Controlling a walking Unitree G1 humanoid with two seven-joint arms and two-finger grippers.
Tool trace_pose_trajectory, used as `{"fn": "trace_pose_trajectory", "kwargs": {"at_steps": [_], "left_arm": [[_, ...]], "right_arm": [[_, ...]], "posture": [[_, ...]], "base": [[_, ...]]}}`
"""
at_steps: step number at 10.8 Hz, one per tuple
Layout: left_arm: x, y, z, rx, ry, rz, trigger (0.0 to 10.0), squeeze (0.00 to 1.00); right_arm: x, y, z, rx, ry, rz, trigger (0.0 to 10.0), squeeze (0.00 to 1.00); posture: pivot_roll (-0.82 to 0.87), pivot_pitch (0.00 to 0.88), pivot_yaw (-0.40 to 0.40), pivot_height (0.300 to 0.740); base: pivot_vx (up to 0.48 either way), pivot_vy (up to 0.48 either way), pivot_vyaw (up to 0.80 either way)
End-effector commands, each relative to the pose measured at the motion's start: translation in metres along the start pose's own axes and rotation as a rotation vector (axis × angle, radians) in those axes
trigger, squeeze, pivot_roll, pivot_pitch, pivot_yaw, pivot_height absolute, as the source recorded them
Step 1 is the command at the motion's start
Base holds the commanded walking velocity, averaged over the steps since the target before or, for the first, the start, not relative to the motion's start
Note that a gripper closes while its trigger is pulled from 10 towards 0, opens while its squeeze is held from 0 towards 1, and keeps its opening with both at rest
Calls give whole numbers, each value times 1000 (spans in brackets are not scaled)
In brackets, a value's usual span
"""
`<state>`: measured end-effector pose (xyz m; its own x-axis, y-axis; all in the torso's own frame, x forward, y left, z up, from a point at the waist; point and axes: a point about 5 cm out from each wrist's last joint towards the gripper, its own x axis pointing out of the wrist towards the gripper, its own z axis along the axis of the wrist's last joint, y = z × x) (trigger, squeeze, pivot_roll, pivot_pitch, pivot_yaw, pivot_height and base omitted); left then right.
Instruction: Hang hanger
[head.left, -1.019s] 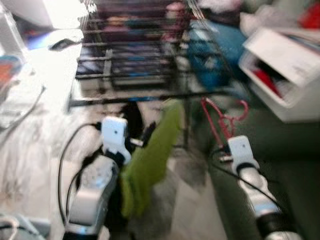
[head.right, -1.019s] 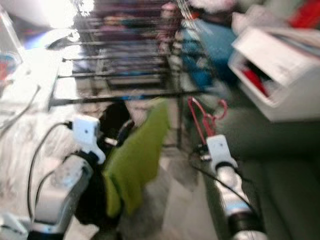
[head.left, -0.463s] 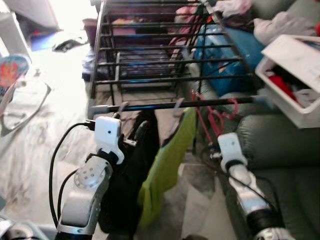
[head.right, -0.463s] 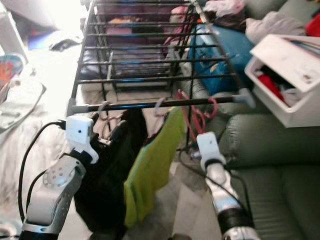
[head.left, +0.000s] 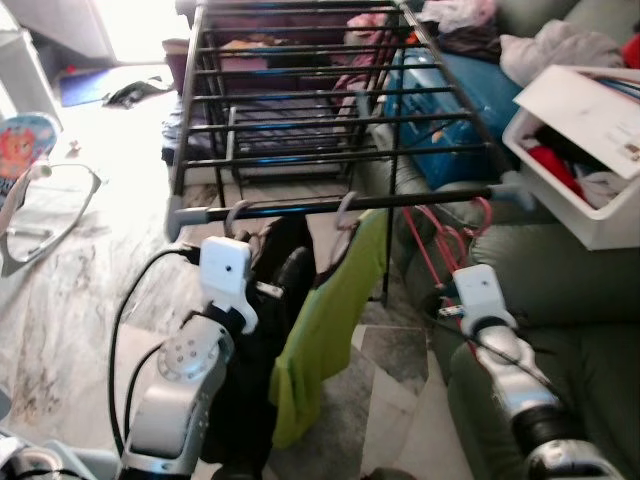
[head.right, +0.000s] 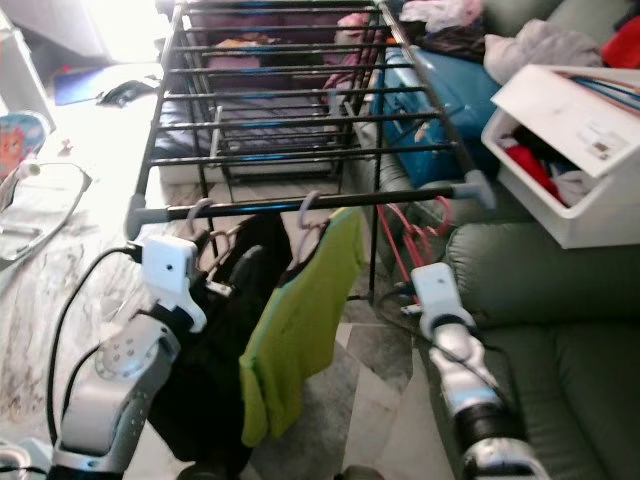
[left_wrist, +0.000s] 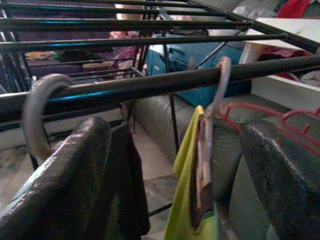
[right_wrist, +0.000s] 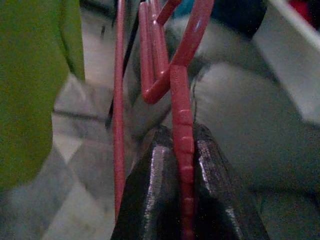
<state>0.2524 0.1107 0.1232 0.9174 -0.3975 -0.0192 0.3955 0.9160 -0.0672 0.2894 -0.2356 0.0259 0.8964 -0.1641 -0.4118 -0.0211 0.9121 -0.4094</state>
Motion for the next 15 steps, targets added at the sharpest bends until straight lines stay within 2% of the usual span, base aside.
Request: {"fn": "trace_pose_trajectory", "kwargs": {"at_steps": [1,4,5,6,8,9,10,12,13,15], "left_arm": [[-1,0,3,6,-5,1,10000,0],[-2,0,4,3,-8,6,10000,0],[-2,0,4,2,-8,9,10000,0],[-2,0,3,2,-7,9,10000,0],[0,-2,1,6,5,-1,10000,0],[0,-2,2,6,3,-3,10000,0],[2,-1,2,5,0,-4,10000,0],[3,-1,2,1,-3,-9,10000,0],[2,-4,1,-2,0,-16,10000,0],[2,-3,1,-1,1,-14,10000,0]], "right_arm": [[4,-3,2,22,24,21,10000,0],[12,-23,16,-3,-3,-11,10000,0],[10,-23,12,-14,-5,-12,10000,0],[3,-17,4,30,-7,-35,10000,0],[-18,12,-21,46,35,41,10000,0],[-25,16,-26,48,32,51,10000,0],[-45,15,-23,-4,-68,38,10000,0],[-60,10,0,-93,-244,-24,10000,0],[-60,10,11,-121,-282,-40,10000,0],[-56,9,20,-122,-278,-44,10000,0]], "posture": [[5,0,-22,740],[11,0,-31,740],[12,0,-33,740],[8,0,-36,740],[-8,0,-27,740],[-11,0,-25,740],[-21,0,-22,740],[-31,0,-18,740],[-31,0,-15,740],[-20,0,-18,740]], "base": [[0,0,0],[0,0,0],[0,0,0],[0,0,0],[0,0,0],[0,0,0],[0,0,0],[0,0,0],[0,0,0],[0,0,0]]}}
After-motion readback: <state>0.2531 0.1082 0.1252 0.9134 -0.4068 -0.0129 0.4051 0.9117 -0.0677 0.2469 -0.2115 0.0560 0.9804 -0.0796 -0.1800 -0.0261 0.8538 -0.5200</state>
